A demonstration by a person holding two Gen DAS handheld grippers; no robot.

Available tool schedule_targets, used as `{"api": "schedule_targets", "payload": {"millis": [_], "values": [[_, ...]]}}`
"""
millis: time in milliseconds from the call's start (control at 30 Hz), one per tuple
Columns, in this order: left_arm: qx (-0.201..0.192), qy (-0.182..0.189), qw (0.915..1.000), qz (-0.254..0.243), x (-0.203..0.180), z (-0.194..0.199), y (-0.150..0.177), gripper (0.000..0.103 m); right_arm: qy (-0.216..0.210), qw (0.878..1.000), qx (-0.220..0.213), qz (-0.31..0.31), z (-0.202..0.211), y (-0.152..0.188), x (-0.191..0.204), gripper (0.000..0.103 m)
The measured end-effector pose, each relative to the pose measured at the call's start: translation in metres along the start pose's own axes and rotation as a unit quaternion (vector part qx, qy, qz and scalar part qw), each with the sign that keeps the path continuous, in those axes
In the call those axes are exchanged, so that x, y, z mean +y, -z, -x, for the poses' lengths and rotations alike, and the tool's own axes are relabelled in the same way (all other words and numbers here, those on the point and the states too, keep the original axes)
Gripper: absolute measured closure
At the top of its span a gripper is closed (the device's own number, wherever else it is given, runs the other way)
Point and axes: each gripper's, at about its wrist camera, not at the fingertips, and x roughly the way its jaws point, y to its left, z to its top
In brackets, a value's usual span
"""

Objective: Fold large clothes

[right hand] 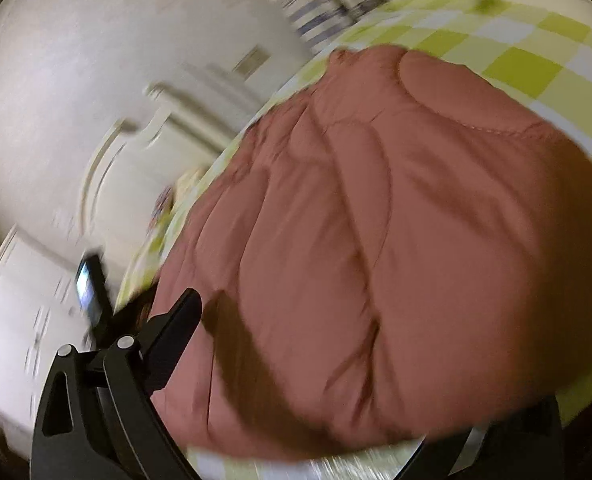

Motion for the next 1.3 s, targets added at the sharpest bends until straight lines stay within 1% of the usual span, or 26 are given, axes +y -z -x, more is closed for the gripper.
{"api": "schedule_targets", "payload": {"millis": [33,67,100,133,167,200,233,267,300,467,500,533,567,600,633,700,733,767,833,867,900,967,1033,1167,1233,1300], "values": [[0.0,0.0,1.0,0.001,0.0,0.0,0.0,0.002,0.003,1.0,-0.017,-0.012,-0.002,-0.002,0.001,0.007],[-0.001,0.0,1.0,0.002,0.0,0.0,0.0,0.002,-0.004,0.999,-0.038,-0.026,-0.004,-0.004,0.002,0.007],[-0.001,0.001,1.0,0.004,0.001,0.0,0.0,0.002,-0.015,0.998,-0.048,-0.033,-0.004,-0.007,-0.001,0.007],[-0.001,0.0,1.0,0.005,0.001,0.0,0.0,0.002,-0.036,0.997,-0.059,-0.039,-0.003,-0.009,-0.003,0.018],[-0.001,-0.001,1.0,0.008,0.002,0.0,0.0,0.002,-0.079,0.993,-0.071,-0.057,-0.002,-0.009,-0.011,0.031],[-0.001,0.0,0.9999,0.011,0.004,0.0,0.0,0.002,-0.106,0.987,-0.082,-0.086,0.001,-0.006,-0.025,0.057],[-0.002,0.001,0.9999,0.012,0.004,0.0,0.0,0.002,-0.122,0.983,-0.086,-0.105,0.002,-0.004,-0.035,0.064],[-0.003,0.001,0.9999,0.011,0.003,0.001,0.0,0.002,-0.15,0.978,-0.083,-0.118,0.004,-0.001,-0.046,0.065],[-0.005,-0.001,1.0,0.008,0.002,0.002,0.0,0.002,-0.162,0.977,-0.083,-0.115,0.007,0.002,-0.049,0.067],[-0.026,-0.033,0.9988,-0.025,-0.013,0.019,-0.001,0.003,-0.182,0.977,-0.094,-0.067,0.037,0.013,-0.046,0.069],[-0.039,-0.033,0.9985,-0.023,-0.014,0.031,-0.001,0.003,-0.181,0.977,-0.1,-0.055,0.046,0.012,-0.045,0.069],[-0.055,-0.021,0.9982,-0.015,-0.016,0.046,-0.001,0.003,-0.181,0.977,-0.107,-0.044,0.052,0.011,-0.043,0.069],[-0.073,0.004,0.9973,-0.005,-0.02,0.064,-0.002,0.003,-0.182,0.976,-0.118,-0.03,0.06,0.011,-0.04,0.069],[-0.088,0.02,0.9959,-0.008,-0.028,0.081,-0.003,0.002,-0.181,0.975,-0.127,-0.016,0.069,0.01,-0.038,0.069],[-0.096,0.02,0.995,-0.018,-0.037,0.091,-0.004,0.002,-0.181,0.974,-0.134,-0.004,0.075,0.01,-0.035,0.069],[-0.116,-0.001,0.9912,-0.063,-0.069,0.108,-0.004,0.002,-0.181,0.973,-0.144,0.017,0.089,0.009,-0.033,0.069],[-0.117,-0.007,0.9901,-0.077,-0.08,0.107,-0.004,0.002,-0.18,0.972,-0.149,0.028,0.096,0.01,-0.031,0.069],[-0.102,-0.012,0.9903,-0.094,-0.1,0.097,-0.001,0.002,-0.177,0.971,-0.156,0.044,0.104,0.012,-0.027,0.069],[-0.063,-0.01,0.9914,-0.114,-0.123,0.071,0.01,0.002,-0.171,0.968,-0.166,0.072,0.117,0.016,-0.019,0.069],[-0.037,-0.005,0.9905,-0.132,-0.138,0.049,0.021,0.002,-0.168,0.968,-0.167,0.083,0.118,0.015,-0.014,0.069],[-0.033,0.002,0.9904,-0.134,-0.144,0.042,0.025,0.002,-0.16,0.968,-0.165,0.098,0.119,0.015,-0.008,0.069],[-0.041,-0.012,0.99,-0.134,-0.144,0.049,0.021,0.002,-0.145,0.965,-0.171,0.135,0.123,0.019,0.006,0.069],[-0.038,-0.004,0.9896,-0.138,-0.141,0.051,0.02,0.002,-0.135,0.961,-0.174,0.165,0.126,0.02,0.021,0.069],[-0.059,0.017,0.9947,-0.082,-0.116,0.078,0.016,0.002,-0.115,0.952,-0.184,0.217,0.129,0.029,0.046,0.069],[-0.078,0.025,0.9937,-0.077,-0.112,0.099,0.025,0.002,-0.1,0.948,-0.187,0.236,0.128,0.03,0.059,0.069],[-0.115,0.04,0.9889,-0.085,-0.11,0.13,0.055,0.002,-0.091,0.948,-0.186,0.242,0.127,0.029,0.067,0.069]]}}
